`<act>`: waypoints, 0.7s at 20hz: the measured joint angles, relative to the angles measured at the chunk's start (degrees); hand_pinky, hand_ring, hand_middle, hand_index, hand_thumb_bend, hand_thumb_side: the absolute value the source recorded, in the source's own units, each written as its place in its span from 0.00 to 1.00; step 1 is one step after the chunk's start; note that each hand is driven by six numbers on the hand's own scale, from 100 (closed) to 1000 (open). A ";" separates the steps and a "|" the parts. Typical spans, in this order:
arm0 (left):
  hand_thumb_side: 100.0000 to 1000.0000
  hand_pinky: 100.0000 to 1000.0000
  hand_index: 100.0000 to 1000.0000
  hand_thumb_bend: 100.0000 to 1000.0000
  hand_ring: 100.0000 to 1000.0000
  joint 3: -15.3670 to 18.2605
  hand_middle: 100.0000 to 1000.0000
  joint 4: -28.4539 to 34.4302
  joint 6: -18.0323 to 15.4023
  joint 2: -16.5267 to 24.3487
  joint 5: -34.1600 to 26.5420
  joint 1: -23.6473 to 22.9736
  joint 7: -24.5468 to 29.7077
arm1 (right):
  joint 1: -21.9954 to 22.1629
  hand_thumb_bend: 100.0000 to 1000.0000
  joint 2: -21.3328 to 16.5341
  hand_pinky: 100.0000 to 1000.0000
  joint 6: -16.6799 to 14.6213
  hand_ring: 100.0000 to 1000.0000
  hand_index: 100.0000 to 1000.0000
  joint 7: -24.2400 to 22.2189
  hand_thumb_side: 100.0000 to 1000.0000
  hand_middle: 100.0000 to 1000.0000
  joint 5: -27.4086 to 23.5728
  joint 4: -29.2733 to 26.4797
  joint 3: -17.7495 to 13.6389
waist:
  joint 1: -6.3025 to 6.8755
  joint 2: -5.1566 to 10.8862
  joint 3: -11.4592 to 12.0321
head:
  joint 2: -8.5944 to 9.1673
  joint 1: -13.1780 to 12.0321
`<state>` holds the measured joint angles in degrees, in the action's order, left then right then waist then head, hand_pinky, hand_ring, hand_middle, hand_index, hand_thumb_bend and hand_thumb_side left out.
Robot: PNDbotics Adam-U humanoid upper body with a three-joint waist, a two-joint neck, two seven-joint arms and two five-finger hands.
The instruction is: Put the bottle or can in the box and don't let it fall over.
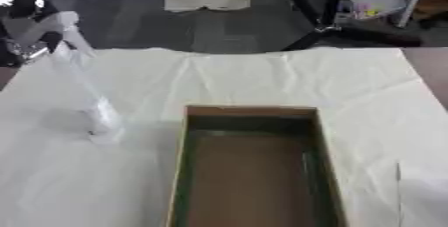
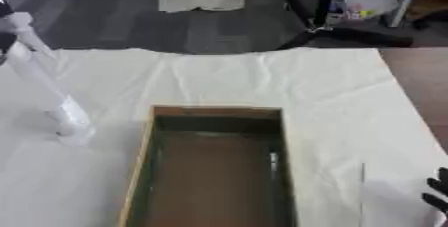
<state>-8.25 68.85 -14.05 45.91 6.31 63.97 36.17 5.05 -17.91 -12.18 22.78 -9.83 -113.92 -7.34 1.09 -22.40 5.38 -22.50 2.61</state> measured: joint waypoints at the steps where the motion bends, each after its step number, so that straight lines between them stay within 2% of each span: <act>1: 0.28 0.79 0.63 0.00 0.48 0.00 0.48 0.00 0.01 0.00 -0.09 0.00 -0.08 | 0.00 0.00 0.00 0.72 0.03 0.78 0.69 -0.02 0.81 0.79 0.00 0.00 0.00 | 0.00 0.00 0.01 | 0.00 0.01; 14: 0.32 0.73 0.58 0.00 0.41 0.00 0.42 0.00 0.06 -0.04 -0.42 0.03 -2.13 | -0.45 0.00 0.48 0.72 0.85 0.78 0.69 -0.35 0.82 0.79 -0.01 0.00 0.32 | 0.22 -0.16 -0.11 | 0.00 0.11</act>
<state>-8.25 68.85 -13.99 45.87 5.89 64.00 34.04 4.60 -17.43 -11.33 22.43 -9.83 -113.92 -7.02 1.31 -22.56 5.26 -22.49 2.72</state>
